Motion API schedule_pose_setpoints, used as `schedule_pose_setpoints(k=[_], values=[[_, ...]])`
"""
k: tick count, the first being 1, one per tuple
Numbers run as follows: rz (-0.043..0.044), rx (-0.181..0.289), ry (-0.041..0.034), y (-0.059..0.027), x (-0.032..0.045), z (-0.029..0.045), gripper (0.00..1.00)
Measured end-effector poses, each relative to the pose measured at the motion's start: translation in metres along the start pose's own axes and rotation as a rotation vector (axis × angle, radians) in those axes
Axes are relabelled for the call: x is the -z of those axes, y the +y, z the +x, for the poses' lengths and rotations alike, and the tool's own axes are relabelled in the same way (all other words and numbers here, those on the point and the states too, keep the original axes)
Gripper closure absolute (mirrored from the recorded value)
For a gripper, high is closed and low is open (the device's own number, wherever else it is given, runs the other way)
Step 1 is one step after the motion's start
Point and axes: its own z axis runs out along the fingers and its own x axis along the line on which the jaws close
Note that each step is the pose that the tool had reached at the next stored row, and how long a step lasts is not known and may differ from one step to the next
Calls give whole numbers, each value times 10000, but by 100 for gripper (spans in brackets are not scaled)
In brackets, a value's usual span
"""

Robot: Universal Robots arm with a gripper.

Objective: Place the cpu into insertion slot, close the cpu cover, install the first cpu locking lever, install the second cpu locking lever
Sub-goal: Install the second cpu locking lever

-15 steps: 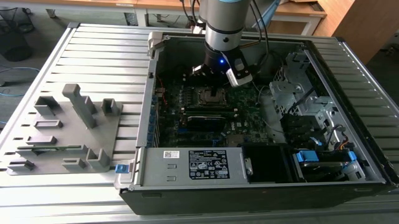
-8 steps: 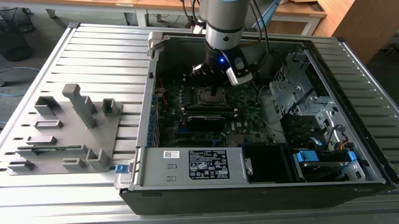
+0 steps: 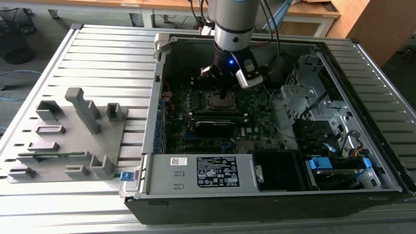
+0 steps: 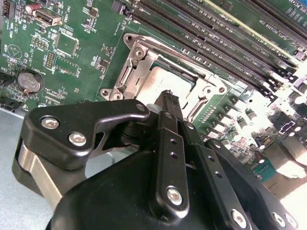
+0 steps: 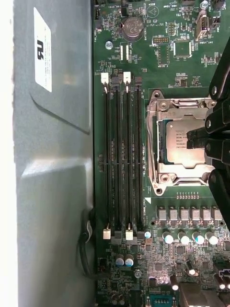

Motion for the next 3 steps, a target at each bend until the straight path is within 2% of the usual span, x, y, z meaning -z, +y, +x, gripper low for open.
schedule_pose_setpoints(k=[3], values=[[0, 0, -1, 8, -1, 0, 89]])
